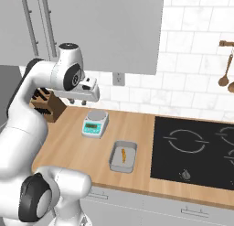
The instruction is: Take the meat container that has the shrimp and place it on the second highest rack of the freezer. Then take the vegetable container that has the bell pepper and garlic and place it on the highest rack of the freezer.
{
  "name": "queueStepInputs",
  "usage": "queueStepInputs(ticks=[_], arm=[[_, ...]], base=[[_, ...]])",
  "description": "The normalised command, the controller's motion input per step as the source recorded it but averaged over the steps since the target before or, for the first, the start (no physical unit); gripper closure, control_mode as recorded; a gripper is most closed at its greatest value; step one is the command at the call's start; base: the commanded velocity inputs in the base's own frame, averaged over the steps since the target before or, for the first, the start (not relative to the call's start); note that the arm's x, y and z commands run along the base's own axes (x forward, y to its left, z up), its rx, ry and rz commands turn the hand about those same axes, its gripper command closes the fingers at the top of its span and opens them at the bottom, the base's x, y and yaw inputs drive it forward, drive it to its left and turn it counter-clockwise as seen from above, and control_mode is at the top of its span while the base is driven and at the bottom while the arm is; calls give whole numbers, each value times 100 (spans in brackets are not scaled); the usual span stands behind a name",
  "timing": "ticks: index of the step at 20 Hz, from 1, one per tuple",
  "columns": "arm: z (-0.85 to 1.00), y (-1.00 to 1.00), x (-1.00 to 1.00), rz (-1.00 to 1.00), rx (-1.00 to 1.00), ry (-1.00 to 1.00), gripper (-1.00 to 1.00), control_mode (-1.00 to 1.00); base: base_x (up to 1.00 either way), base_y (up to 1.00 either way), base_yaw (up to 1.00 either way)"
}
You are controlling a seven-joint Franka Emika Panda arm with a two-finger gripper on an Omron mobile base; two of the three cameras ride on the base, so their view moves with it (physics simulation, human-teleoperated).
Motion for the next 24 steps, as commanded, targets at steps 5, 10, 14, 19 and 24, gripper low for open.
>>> queueStepInputs(ticks=[5,10,14,19,24], arm=[[-20,-51,-45,-2,5,-7,-100,-100],[-56,-59,-45,-22,17,-1,-100,-100],[-62,-56,-3,-46,17,4,-100,-100],[-25,-58,0,-63,8,28,-100,-100],[-14,-86,0,-49,21,41,-100,-100]], base=[[0,0,0],[0,0,0],[0,0,0],[0,0,0],[0,0,0]])
